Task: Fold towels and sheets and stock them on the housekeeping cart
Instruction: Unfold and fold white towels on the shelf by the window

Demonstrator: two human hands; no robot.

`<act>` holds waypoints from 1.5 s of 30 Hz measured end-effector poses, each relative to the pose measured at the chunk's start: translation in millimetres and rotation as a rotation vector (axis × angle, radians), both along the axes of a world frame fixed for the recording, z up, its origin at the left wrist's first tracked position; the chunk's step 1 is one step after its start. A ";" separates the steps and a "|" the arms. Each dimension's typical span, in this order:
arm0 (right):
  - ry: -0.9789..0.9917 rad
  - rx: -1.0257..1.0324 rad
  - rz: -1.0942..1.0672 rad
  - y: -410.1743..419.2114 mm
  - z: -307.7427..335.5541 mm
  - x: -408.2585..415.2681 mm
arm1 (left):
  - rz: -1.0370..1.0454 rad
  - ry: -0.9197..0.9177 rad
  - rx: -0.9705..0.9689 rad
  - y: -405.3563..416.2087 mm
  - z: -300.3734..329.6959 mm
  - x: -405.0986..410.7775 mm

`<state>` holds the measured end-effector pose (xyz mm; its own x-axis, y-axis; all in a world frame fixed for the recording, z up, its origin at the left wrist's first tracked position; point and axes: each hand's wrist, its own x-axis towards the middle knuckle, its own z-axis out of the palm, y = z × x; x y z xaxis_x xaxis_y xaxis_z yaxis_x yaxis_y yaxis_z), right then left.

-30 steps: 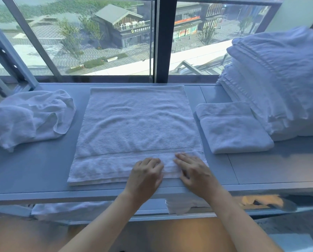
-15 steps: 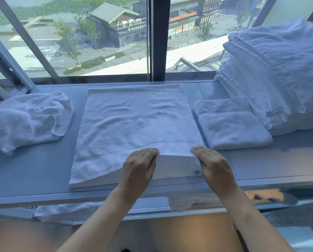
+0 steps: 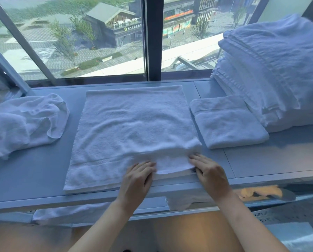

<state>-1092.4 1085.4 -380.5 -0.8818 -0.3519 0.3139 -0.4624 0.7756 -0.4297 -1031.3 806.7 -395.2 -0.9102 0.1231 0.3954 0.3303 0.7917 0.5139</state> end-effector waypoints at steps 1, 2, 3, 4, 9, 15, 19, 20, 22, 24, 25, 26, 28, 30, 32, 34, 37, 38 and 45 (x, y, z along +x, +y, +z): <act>-0.001 0.008 -0.007 -3.1 5.4 -10.4 | 0.019 -0.012 0.006 2.5 5.0 -8.8; -0.002 0.010 -0.019 -5.7 11.6 -19.5 | 0.041 -0.022 0.032 4.4 10.0 -16.7; 0.000 0.002 -0.042 -6.8 18.1 -26.9 | 0.070 -0.028 0.077 5.6 15.2 -23.0; 0.023 -0.016 -0.073 -6.9 24.5 -32.0 | 0.103 -0.021 0.130 6.0 20.6 -26.8; 0.149 -0.054 -0.070 3.0 30.8 0.0 | 0.071 0.028 0.180 -1.4 27.6 -7.0; 0.086 -0.029 0.012 10.2 -10.0 53.3 | -0.036 -0.029 0.012 -7.2 -9.4 27.4; 0.142 0.033 -0.057 21.3 -12.7 44.9 | -0.093 0.040 -0.054 -5.9 -5.7 27.0; 0.173 0.060 -0.066 22.9 -11.7 44.3 | -0.118 0.074 -0.081 -5.6 -4.7 29.4; 0.204 0.080 -0.069 19.6 -6.1 43.7 | -0.124 0.091 -0.091 -6.1 -1.4 35.4; 0.150 0.020 -0.043 2.6 4.3 41.6 | -0.120 0.068 -0.068 -3.6 0.8 39.7; 0.097 -0.001 -0.012 -10.9 10.0 38.7 | -0.129 0.053 -0.040 -2.7 2.9 39.8; 0.036 0.010 0.027 -26.6 15.3 34.0 | -0.137 0.040 -0.002 -3.2 6.1 37.8; -0.107 0.114 0.099 -58.5 25.5 21.4 | -0.101 0.044 0.021 -11.3 12.1 27.9; -0.223 0.263 0.138 -86.4 28.0 6.6 | 0.044 -0.007 -0.098 -31.5 12.8 12.6; -0.278 0.386 0.162 -103.0 21.6 -6.6 | 0.216 -0.217 -0.238 -58.4 10.8 2.9; -0.328 0.427 0.160 -101.1 12.3 -18.5 | 0.267 -0.364 -0.303 -83.2 2.0 4.2; -0.296 0.403 0.115 -69.7 2.1 -39.0 | 0.218 -0.384 -0.340 -103.9 -4.0 13.0; -0.282 0.402 0.083 -56.6 0.0 -46.0 | 0.218 -0.396 -0.349 -106.1 -2.6 16.0; -0.235 0.385 -0.118 -55.9 -3.3 -50.6 | 0.294 -0.261 -0.269 -92.2 22.2 18.0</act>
